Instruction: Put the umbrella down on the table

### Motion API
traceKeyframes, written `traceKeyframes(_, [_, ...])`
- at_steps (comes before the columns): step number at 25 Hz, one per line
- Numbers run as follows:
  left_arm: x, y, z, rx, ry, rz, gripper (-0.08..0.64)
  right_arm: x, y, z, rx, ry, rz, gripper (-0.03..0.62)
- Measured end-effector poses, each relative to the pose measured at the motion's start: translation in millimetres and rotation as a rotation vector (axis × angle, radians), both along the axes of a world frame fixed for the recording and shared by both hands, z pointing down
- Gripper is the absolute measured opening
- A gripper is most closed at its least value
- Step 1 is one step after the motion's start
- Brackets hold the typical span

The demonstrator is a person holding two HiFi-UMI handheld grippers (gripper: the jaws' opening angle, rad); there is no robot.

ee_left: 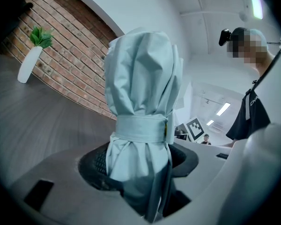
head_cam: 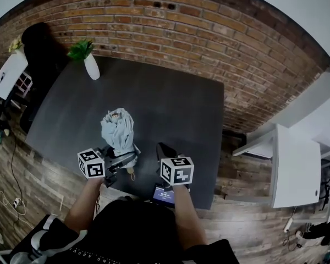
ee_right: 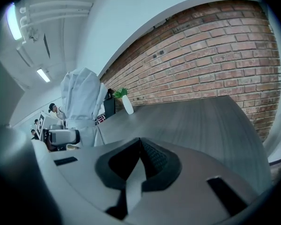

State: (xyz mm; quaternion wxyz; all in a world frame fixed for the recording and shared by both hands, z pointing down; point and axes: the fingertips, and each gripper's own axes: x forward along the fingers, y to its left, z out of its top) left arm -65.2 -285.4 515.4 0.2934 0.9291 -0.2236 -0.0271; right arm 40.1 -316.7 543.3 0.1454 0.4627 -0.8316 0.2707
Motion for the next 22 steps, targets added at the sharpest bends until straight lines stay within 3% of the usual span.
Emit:
traceKeyframes(6, [15,-6,6,-0.016,0.007,-0.037,0.253,14,-7,11,-0.011,-0.012,-0.033,0.01])
traceKeyframes(22, [35,-14,16,-0.017,-0.05,0.019,0.253,22,-18,8,-0.003,-0.044,-0.025,0.01])
